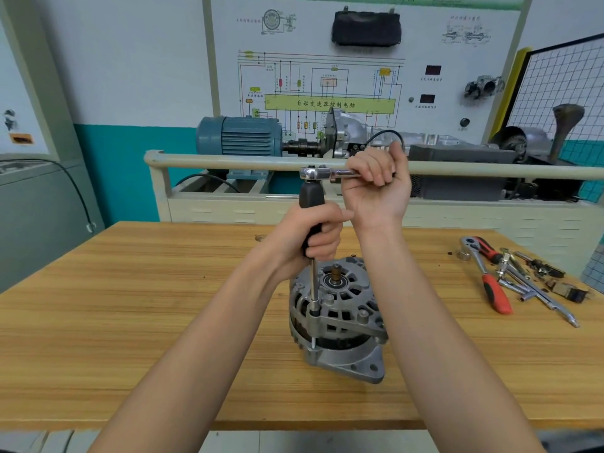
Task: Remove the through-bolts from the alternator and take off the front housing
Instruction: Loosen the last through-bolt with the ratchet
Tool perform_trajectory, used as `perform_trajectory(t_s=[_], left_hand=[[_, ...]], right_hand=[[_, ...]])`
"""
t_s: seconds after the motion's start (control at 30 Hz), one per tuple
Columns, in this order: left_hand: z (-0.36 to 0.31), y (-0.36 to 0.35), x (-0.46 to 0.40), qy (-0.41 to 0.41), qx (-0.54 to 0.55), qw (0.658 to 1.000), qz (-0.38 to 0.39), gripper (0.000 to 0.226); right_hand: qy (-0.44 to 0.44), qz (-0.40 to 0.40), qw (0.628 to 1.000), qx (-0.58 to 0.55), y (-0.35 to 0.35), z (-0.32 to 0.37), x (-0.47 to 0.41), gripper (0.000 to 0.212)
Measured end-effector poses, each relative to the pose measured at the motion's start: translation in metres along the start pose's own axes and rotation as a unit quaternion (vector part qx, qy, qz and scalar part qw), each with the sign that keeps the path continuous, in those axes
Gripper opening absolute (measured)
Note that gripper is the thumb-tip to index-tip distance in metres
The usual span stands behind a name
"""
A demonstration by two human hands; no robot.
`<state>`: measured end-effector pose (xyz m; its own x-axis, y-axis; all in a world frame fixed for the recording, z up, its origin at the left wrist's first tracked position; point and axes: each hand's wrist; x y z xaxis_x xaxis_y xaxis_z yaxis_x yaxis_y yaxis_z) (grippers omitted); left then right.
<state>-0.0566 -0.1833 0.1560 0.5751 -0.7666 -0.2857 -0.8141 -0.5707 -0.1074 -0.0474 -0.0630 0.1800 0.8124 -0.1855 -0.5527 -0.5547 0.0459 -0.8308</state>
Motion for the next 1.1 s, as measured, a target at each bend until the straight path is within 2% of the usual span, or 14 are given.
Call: perform_trajectory(t_s=[0.07, 0.17, 0.3, 0.4, 0.53, 0.57, 0.6, 0.63, 0.73, 0.8, 0.9, 0.97, 1.03, 1.1], left_hand=[[0.001, -0.003, -0.002, 0.016, -0.011, 0.999, -0.032, 0.052], [0.002, -0.008, -0.003, 0.010, -0.041, 0.994, -0.102, 0.056], [0.005, -0.012, -0.003, -0.004, -0.055, 0.985, -0.163, 0.052], [0.005, -0.016, -0.004, 0.000, -0.064, 0.978, -0.198, 0.046], [0.003, -0.022, -0.004, -0.018, -0.129, 0.963, -0.236, 0.030], [0.002, -0.022, -0.004, -0.027, -0.142, 0.958, -0.247, 0.027], [0.003, -0.021, -0.004, -0.032, -0.148, 0.955, -0.255, 0.028], [0.004, -0.020, -0.003, -0.032, -0.143, 0.954, -0.261, 0.032], [0.005, -0.013, -0.001, -0.033, -0.141, 0.954, -0.263, 0.037], [0.005, -0.009, -0.001, -0.037, -0.150, 0.954, -0.259, 0.038], [0.003, -0.003, 0.001, -0.051, -0.158, 0.959, -0.231, 0.035], [0.001, 0.001, 0.004, -0.066, -0.166, 0.963, -0.200, 0.031], [-0.002, 0.003, 0.007, -0.071, -0.159, 0.973, -0.152, 0.031], [-0.005, 0.002, 0.006, -0.059, -0.108, 0.988, -0.096, 0.038]], right_hand=[[0.001, -0.016, 1.000, -0.002, 0.001, 0.000, -0.002, 0.052], [0.041, -0.013, 0.998, 0.042, -0.009, -0.001, 0.006, 0.048], [0.129, 0.043, 0.965, 0.224, -0.027, -0.007, 0.033, 0.052], [0.219, 0.127, 0.892, 0.374, -0.034, -0.023, 0.051, 0.041], [0.345, 0.220, 0.727, 0.551, -0.031, -0.045, 0.069, 0.033], [0.358, 0.225, 0.703, 0.572, -0.029, -0.048, 0.072, 0.031], [0.360, 0.226, 0.699, 0.576, -0.027, -0.048, 0.074, 0.030], [0.350, 0.225, 0.717, 0.559, -0.027, -0.047, 0.073, 0.031], [0.248, 0.200, 0.849, 0.421, -0.032, -0.032, 0.062, 0.040], [0.174, 0.155, 0.909, 0.346, -0.032, -0.019, 0.049, 0.044], [0.098, 0.095, 0.957, 0.255, -0.028, -0.009, 0.030, 0.045], [0.046, 0.046, 0.986, 0.154, -0.020, -0.005, 0.018, 0.046], [0.003, 0.008, 0.999, 0.045, -0.010, -0.002, 0.009, 0.045], [-0.007, -0.014, 1.000, 0.004, -0.005, -0.001, 0.004, 0.045]])
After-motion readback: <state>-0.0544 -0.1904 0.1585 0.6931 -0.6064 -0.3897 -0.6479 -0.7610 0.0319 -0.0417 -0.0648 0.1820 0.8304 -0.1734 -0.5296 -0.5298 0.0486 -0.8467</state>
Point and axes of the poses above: each hand's wrist, its own x-axis away from the middle knuckle, its own y-axis out of the back of the hand, z = x × y, and after that the axes turned 3 degrees about -x, right-handed
